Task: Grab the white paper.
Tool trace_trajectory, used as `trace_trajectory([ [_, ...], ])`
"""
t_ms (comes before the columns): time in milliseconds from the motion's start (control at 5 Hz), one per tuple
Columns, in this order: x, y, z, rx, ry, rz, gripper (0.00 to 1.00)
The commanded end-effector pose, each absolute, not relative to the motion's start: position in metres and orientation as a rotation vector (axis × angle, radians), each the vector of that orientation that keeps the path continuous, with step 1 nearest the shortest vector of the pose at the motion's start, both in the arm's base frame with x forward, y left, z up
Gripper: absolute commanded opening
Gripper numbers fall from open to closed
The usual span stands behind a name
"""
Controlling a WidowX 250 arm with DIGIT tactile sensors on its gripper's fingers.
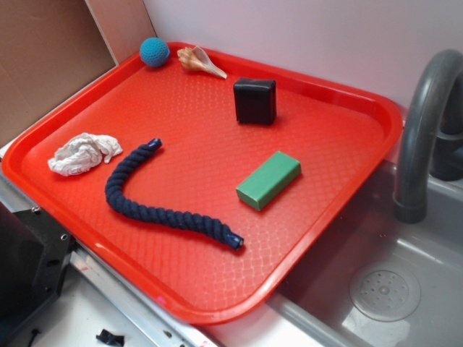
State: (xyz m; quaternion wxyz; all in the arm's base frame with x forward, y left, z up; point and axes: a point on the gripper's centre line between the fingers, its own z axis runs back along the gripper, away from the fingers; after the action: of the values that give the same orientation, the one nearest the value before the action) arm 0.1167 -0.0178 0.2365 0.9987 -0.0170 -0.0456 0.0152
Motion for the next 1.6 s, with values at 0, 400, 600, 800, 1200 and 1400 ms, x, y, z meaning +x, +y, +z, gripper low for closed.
trace_trajectory([
  [0, 0.117, -0.018, 0.236, -0.034, -0.091, 0.030, 1.00],
  [400, 0.133, 0.019, 0.203, 0.007, -0.187, -0.177, 1.00],
  [600, 0.141, 0.038, 0.181, 0.010, -0.188, -0.234, 1.00],
  [800, 0.147, 0.057, 0.149, 0.011, -0.159, -0.245, 1.00],
  [1200, 0.150, 0.068, 0.102, 0.047, -0.142, -0.199, 1.00],
  [1400, 0.149, 0.073, 0.074, 0.055, -0.090, -0.177, 1.00],
])
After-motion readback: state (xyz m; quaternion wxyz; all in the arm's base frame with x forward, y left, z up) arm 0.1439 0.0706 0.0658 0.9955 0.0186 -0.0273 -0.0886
